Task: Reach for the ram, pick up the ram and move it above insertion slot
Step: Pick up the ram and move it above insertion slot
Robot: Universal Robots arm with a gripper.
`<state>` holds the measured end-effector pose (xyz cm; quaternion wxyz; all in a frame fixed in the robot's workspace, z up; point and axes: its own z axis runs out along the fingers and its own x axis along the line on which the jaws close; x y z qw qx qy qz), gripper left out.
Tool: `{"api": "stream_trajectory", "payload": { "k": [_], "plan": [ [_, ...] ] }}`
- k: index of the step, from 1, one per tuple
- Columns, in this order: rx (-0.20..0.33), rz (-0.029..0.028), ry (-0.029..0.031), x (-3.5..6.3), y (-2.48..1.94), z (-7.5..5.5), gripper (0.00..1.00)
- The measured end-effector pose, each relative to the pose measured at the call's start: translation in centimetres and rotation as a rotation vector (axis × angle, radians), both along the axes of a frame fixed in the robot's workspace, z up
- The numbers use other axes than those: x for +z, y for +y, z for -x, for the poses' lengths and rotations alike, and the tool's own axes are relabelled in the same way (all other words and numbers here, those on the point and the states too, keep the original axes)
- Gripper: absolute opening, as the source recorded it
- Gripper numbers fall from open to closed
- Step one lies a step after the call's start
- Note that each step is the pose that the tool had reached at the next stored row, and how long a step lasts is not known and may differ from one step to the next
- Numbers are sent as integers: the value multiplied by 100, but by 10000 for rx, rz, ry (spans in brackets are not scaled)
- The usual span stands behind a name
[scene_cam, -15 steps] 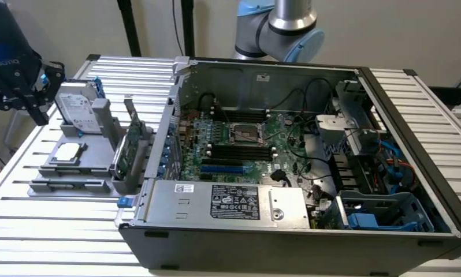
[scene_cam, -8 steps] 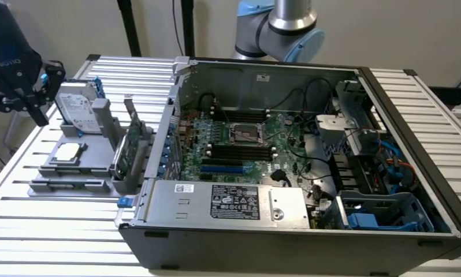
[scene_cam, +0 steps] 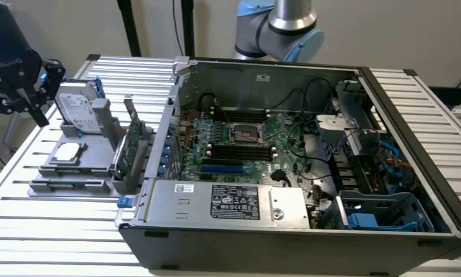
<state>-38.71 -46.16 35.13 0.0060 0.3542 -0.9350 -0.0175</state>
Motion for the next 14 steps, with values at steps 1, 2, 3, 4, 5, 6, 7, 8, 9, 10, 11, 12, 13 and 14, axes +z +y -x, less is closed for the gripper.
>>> {"api": "stream_trajectory", "payload": {
  "k": [1,2,3,4,5,6,7,8,9,10,11,12,13,14],
  "plan": [
    [180,1,-1,0,0,0,11],
    [376,1,-4,-1,0,0,11],
    [557,1,-8,-2,0,0,11],
    [736,1,-12,-3,0,0,11],
    [916,1,-17,-4,0,0,11],
    [1096,1,-21,-5,0,0,11],
    [1276,1,-26,-6,0,0,11],
    [1457,1,-31,-7,0,0,11],
    [1634,1,-35,-8,0,0,11],
    [1821,1,-41,-9,0,0,11],
    [2011,2,-45,-9,0,0,11],
    [2191,1,-52,-11,0,0,11],
    [2372,1,-58,-13,0,0,11],
    [2550,1,-62,-13,0,0,11]
  ]
}}
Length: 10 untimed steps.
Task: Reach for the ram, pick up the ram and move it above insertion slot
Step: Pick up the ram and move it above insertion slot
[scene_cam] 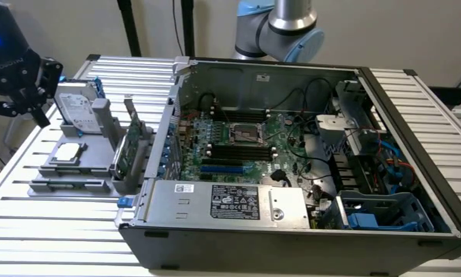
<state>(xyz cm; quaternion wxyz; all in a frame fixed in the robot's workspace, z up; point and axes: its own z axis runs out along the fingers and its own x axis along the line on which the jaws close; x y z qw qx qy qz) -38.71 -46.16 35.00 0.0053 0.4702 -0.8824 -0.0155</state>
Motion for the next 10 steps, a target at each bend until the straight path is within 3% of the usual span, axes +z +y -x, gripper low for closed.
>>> {"api": "stream_trajectory", "payload": {
  "k": [10],
  "plan": [
    [1815,1,-53,-8,0,0,11]
  ]
}}
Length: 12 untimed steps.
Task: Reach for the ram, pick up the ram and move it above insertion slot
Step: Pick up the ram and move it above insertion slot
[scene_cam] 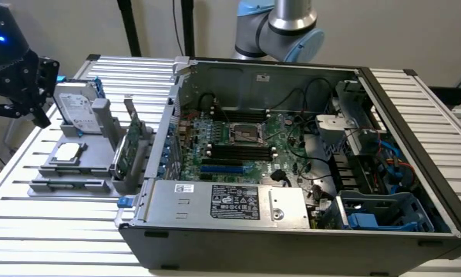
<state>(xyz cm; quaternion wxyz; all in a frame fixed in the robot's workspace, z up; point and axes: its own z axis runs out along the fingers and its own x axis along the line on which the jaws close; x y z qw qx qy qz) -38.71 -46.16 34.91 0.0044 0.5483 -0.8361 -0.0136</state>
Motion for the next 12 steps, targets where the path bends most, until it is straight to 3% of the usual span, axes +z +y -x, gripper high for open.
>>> {"api": "stream_trajectory", "payload": {
  "k": [12],
  "plan": [
    [2185,1,-99,-20,0,0,11]
  ]
}}
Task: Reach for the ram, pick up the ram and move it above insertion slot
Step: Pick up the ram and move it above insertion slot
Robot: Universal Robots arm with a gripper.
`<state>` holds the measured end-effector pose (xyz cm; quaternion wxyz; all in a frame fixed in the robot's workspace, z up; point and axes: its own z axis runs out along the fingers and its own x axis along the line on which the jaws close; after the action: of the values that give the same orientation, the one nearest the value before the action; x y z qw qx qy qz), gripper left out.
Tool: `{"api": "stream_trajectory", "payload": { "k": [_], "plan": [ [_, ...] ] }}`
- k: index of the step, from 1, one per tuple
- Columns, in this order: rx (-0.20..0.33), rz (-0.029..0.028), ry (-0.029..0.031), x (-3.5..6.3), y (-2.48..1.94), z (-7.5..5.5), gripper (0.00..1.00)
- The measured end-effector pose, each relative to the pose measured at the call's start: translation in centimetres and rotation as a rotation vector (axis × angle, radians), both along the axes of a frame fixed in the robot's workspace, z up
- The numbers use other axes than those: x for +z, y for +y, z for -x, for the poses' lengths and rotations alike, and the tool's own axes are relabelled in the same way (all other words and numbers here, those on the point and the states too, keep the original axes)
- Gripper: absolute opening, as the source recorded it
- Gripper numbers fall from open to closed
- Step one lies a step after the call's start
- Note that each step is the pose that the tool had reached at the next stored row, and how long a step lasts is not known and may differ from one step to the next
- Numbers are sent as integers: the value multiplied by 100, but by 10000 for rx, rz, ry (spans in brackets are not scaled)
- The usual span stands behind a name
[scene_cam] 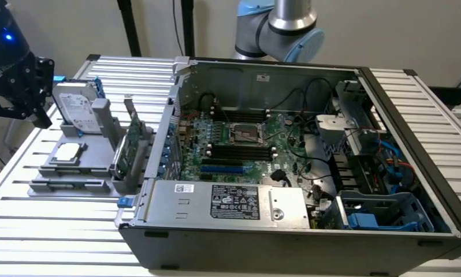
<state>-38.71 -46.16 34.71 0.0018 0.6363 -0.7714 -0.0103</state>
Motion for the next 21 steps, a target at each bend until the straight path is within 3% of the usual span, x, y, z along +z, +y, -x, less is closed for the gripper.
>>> {"api": "stream_trajectory", "payload": {
  "k": [4,15,19,20,21],
  "plan": [
    [729,1,-45,-14,0,0,11],
    [2651,-3,-46,-41,0,0,11],
    [2705,-4,-48,-42,0,0,11],
    [2705,-4,-48,-42,0,0,18],
    [2705,-4,-49,-43,0,0,18]
  ]
}}
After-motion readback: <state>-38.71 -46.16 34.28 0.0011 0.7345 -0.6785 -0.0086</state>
